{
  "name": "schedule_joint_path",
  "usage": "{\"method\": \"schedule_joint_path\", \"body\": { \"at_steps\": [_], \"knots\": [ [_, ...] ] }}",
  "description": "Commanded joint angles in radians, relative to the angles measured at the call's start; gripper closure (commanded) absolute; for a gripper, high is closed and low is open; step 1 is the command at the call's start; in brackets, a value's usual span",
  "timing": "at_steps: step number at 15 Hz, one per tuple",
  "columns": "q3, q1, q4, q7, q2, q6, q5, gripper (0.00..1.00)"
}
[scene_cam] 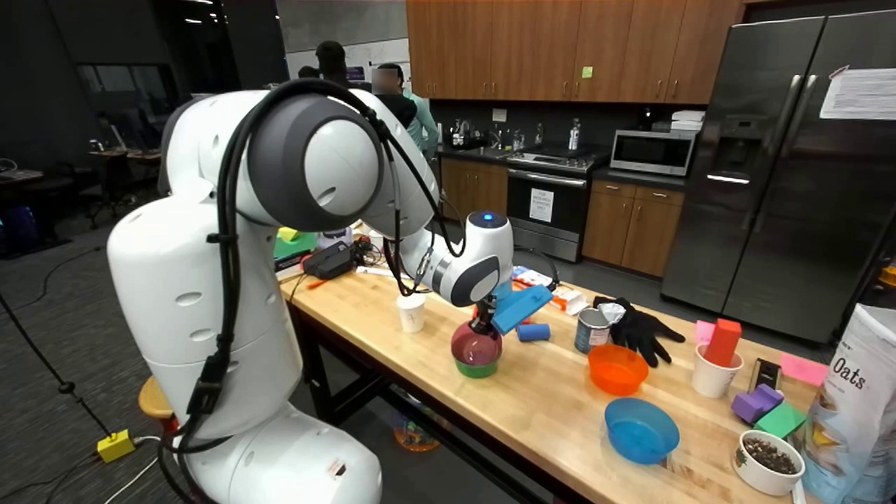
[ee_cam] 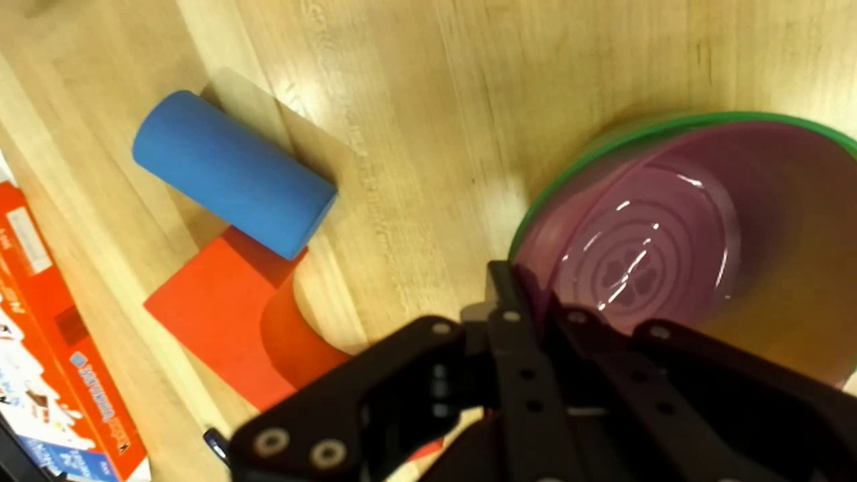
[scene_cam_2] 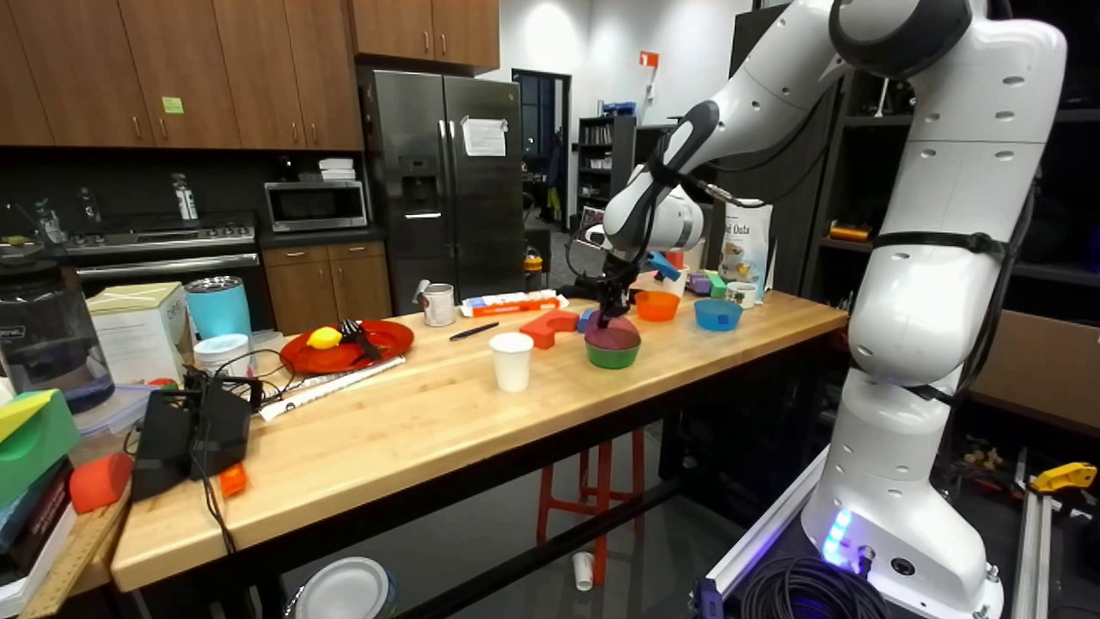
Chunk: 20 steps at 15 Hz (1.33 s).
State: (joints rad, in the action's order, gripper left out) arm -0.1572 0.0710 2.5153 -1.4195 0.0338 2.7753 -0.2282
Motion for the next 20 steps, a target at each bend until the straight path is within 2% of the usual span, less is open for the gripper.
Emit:
{"method": "schedule_joint_path", "body": {
  "at_steps": [1, 2, 3, 5, 11, 13, 14, 15, 16, 17, 18, 20],
  "knots": [
    [0.042, -0.039, -0.005, 0.005, -0.002, -0.003, 0.003, 0.96],
    [0.046, -0.042, -0.005, 0.005, -0.002, -0.003, 0.003, 0.99],
    [0.049, -0.046, -0.004, 0.003, -0.001, -0.005, 0.002, 0.71],
    [0.057, -0.05, -0.007, 0.004, -0.002, -0.01, 0.004, 0.67],
    [0.065, -0.061, -0.003, 0.01, 0.002, -0.015, 0.016, 0.27],
    [0.066, -0.059, -0.003, 0.004, 0.003, -0.018, -0.011, 0.14],
    [0.066, -0.06, -0.002, 0.004, 0.003, -0.018, -0.01, 0.2],
    [0.066, -0.06, -0.001, -0.002, 0.004, -0.019, -0.018, 0.51],
    [0.066, -0.06, -0.001, 0.001, 0.005, -0.021, -0.016, 0.46],
    [0.066, -0.062, 0.0, 0.011, 0.008, -0.025, -0.003, 0.47],
    [0.065, -0.066, 0.003, 0.029, 0.011, -0.028, 0.022, 0.51],
    [0.064, -0.074, 0.008, 0.07, 0.022, -0.036, 0.069, 0.67]
  ]
}}
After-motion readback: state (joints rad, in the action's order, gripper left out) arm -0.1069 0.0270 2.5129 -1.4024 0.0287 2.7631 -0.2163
